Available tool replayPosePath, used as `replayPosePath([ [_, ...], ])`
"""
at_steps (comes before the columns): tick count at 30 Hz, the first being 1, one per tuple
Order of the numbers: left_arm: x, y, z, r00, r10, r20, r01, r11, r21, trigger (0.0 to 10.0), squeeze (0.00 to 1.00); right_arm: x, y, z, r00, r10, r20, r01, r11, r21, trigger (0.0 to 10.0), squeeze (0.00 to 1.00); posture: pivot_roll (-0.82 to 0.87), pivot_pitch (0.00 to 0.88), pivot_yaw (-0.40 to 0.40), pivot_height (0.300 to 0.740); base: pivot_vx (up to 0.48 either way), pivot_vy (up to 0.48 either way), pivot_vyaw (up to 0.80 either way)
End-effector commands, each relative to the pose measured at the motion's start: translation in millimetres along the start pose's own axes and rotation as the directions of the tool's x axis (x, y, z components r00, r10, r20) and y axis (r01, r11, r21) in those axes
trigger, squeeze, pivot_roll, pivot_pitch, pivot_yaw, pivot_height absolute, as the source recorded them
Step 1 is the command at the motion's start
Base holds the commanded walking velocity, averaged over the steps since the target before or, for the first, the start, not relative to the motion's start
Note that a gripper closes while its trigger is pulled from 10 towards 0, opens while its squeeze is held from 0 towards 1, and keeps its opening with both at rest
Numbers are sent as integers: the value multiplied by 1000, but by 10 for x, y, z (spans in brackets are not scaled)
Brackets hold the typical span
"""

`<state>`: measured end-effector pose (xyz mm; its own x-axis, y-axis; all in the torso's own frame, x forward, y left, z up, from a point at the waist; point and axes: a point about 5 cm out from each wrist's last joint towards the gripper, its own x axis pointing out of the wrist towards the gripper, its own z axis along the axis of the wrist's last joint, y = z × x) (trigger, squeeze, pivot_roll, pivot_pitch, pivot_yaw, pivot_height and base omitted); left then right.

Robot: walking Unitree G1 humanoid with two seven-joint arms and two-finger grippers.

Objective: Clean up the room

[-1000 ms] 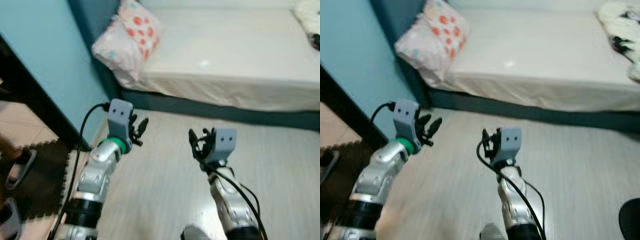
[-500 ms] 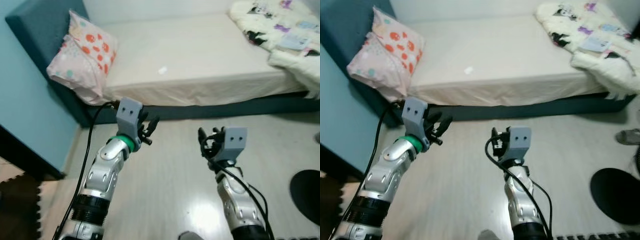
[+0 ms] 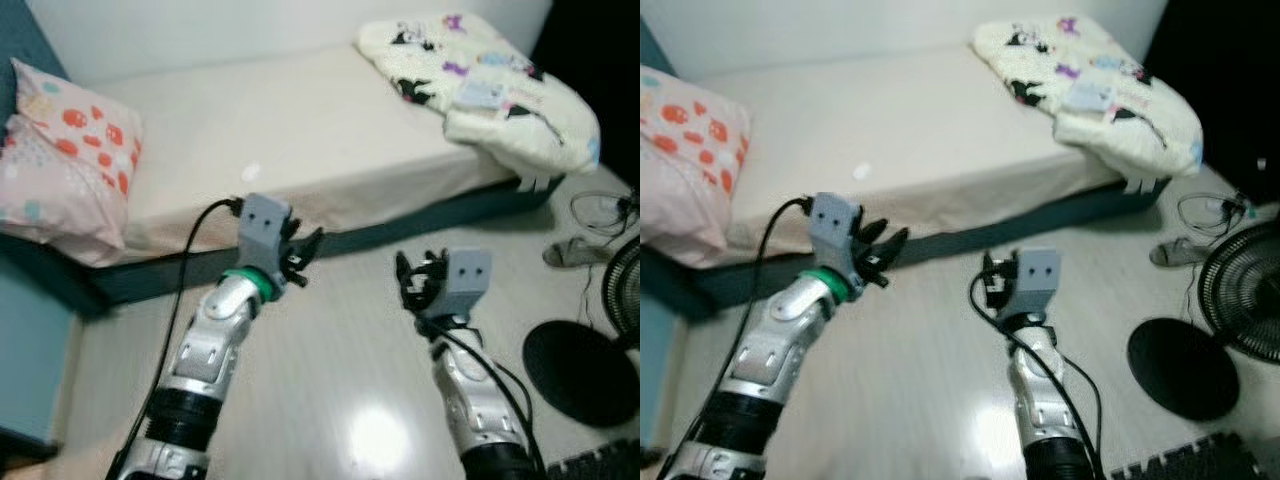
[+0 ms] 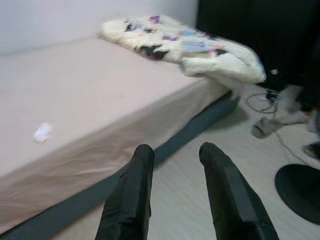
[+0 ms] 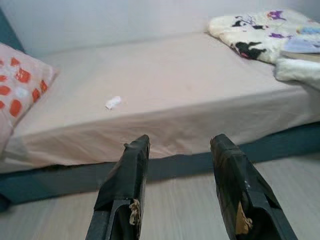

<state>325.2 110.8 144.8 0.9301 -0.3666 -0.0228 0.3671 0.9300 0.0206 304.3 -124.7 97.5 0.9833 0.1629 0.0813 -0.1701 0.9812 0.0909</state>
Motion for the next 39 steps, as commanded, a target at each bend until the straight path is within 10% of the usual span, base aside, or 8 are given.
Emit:
replayPosePath([
  [1,-72,61,-97,998,57,-21,-57,998,2,10000,0,20,100,-60,996,81,-37,-82,996,-36,10000,0,-101,7,63,740,461,0,0],
  [14,-344,165,-365,977,198,-75,-199,980,1,10000,0,110,272,-56,967,244,-67,-248,967,-59,10000,0,-8,39,-41,740,461,0,0],
  [21,-901,517,-893,855,467,-225,-457,884,98,10000,0,173,554,-117,916,390,-92,-394,919,-27,10000,0,88,70,-101,740,444,0,0],
  [39,-614,517,-476,856,518,3,-509,840,190,10000,0,302,364,41,951,309,-21,-310,951,-2,10000,0,61,76,-86,740,430,0,0],
])
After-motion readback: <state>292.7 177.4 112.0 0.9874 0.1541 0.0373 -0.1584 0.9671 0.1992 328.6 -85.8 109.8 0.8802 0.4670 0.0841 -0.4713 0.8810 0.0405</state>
